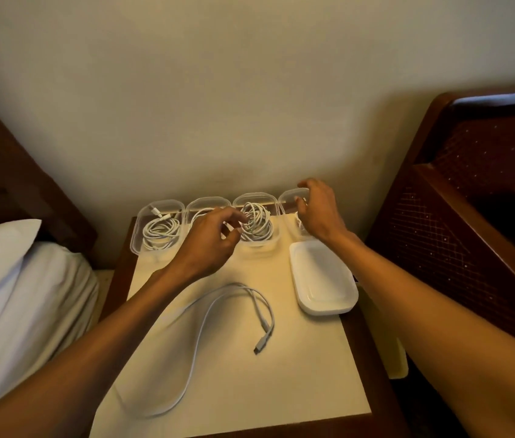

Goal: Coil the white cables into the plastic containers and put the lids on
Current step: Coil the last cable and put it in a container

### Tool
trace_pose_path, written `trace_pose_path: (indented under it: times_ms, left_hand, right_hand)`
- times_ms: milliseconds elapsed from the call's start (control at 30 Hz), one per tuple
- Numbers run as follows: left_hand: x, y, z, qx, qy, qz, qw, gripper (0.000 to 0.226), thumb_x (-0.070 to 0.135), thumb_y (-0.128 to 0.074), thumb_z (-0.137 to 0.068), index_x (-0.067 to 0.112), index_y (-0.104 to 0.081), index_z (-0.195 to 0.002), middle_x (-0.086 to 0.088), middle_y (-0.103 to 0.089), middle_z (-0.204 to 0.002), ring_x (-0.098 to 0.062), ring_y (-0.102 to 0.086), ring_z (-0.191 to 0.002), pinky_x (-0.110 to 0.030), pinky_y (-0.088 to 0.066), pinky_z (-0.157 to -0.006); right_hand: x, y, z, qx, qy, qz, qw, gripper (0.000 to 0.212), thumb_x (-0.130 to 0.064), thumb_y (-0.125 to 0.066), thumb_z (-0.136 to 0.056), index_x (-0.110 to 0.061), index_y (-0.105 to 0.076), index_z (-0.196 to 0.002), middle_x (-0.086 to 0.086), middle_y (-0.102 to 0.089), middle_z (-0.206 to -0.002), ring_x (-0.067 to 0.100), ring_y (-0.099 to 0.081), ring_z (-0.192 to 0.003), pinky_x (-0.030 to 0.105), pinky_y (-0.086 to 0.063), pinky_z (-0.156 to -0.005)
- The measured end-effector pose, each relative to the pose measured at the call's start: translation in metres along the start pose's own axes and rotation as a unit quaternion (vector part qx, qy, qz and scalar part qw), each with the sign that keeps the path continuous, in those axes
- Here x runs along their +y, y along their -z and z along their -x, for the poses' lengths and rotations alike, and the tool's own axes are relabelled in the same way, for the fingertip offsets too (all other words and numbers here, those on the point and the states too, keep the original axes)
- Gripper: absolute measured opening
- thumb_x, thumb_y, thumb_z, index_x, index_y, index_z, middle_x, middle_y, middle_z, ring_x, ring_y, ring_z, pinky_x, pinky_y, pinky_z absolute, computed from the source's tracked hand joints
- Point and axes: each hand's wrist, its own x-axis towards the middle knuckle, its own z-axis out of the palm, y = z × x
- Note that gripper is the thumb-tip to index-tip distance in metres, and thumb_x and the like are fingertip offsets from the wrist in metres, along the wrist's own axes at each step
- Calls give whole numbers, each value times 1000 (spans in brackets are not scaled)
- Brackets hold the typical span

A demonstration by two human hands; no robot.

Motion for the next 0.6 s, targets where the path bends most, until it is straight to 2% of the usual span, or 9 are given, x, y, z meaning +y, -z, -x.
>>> trace_pose_path:
  times_ms: [100, 233, 300, 400, 500, 600]
  left_hand:
    - [10, 10, 20, -18, 7, 5, 1000, 16, 17, -62, -96, 25, -68, -109, 11, -65, -93, -3, -62, -81, -16, -46, -66]
    - [-2, 4, 44, -65, 42, -47, 996, 15, 20, -61, -96, 21, -70, -107, 4, -69, -97, -9, -62, -82, -29, -52, -76]
    - [-14, -5, 56, -71, 72, -64, 993, 16, 21, -61, -95, 19, -71, -108, 2, -71, -103, -12, -61, -84, -30, -51, -80]
    - [-27, -19, 72, -56, 106, -82, 989, 21, 25, -64, -93, 16, -70, -111, -1, -71, -108, -20, -63, -94, -28, -46, -80]
    - [-30, -26, 82, -86, 130, -132, 979, 31, 38, -66, -91, 21, -66, -117, 0, -70, -113, -24, -60, -108, -37, -48, -88]
    - [-23, -26, 82, -114, 112, -176, 971, 22, 33, -64, -93, 22, -69, -112, -4, -69, -115, -25, -60, -108, -40, -50, -89]
  right_hand:
    - [-38, 9, 33, 38, 56, -82, 994, 16, -15, -59, -92, -13, -60, -108, 0, -61, -108, 12, -56, -93, 26, -50, -79]
    - [-76, 10, 87, -75, 111, -128, 983, 11, -18, -62, -94, -15, -63, -104, -8, -62, -95, 7, -60, -77, 13, -48, -67]
    - [-82, 1, 105, -143, 111, -95, 979, 13, -17, -62, -93, -15, -63, -106, -6, -64, -96, 7, -59, -80, 12, -48, -70]
    - [-79, -17, 127, -218, 63, -20, 974, 26, -20, -64, -91, -16, -59, -116, 3, -65, -113, 17, -60, -96, 25, -50, -83]
    - [-76, -28, 143, -261, 27, 72, 962, 42, -24, -65, -91, -13, -51, -129, 9, -60, -126, 26, -56, -113, 33, -46, -94]
    - [-79, -29, 153, -275, 26, 149, 950, 42, -29, -63, -92, -15, -51, -130, 9, -61, -126, 28, -56, -114, 38, -48, -94]
